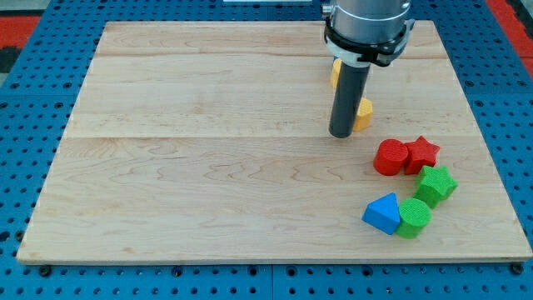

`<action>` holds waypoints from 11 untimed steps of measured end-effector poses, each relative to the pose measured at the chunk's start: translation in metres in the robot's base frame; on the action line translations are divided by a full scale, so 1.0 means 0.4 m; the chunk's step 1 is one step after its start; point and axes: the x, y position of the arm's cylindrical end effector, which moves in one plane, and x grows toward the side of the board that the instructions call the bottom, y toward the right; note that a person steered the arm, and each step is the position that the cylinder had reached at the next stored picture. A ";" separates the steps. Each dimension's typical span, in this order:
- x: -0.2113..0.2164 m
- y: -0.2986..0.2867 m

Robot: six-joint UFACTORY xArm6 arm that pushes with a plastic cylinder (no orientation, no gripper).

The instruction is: Push yellow blocks and blue cube into group of blocks towards bottom right

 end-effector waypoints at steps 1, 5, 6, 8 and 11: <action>-0.120 -0.003; -0.119 -0.115; -0.341 -0.065; -0.470 0.073; -0.057 -0.014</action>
